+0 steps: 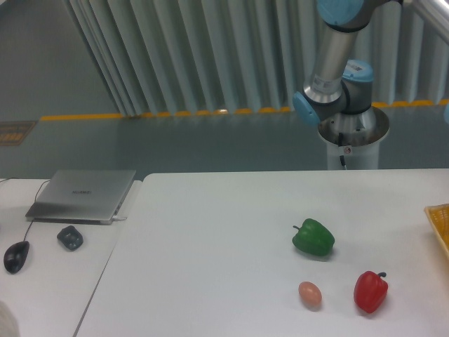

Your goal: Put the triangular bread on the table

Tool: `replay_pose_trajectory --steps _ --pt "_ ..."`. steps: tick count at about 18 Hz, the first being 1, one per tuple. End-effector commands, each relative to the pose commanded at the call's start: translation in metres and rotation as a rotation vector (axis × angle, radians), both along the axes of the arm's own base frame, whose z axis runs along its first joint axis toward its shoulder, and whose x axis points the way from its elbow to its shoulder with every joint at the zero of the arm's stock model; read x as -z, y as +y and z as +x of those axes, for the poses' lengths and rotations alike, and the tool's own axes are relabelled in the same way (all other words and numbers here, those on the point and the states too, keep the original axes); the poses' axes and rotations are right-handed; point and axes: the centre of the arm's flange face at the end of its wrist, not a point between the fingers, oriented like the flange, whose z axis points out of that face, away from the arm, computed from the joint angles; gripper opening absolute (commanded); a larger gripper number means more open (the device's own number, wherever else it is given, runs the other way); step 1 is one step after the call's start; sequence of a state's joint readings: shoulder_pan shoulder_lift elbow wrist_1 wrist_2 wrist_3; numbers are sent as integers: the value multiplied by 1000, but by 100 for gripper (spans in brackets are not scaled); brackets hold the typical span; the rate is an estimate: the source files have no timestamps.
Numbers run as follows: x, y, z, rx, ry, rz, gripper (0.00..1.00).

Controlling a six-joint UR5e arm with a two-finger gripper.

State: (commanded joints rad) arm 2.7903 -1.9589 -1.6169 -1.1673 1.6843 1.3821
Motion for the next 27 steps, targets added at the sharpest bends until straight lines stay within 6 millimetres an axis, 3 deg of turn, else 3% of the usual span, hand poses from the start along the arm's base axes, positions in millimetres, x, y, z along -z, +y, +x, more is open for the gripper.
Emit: replay_pose_trajectory --steps 1,3,4,5,6,11,20,27 --pt "-1 0 0 -5 2 1 69" --pt "-2 -2 -3 -12 4 0 47" --pt "-7 -1 -6 -14 9 1 30" --pt "-9 -1 -6 -14 0 -2 7" --pt "-9 -1 -5 -14 -13 -7 2" --pt "-12 0 -5 -15 -13 -5 0" --pt "-61 7 -16 -22 -56 -9 0" --pt "-96 24 -15 -52 -116 94 0"
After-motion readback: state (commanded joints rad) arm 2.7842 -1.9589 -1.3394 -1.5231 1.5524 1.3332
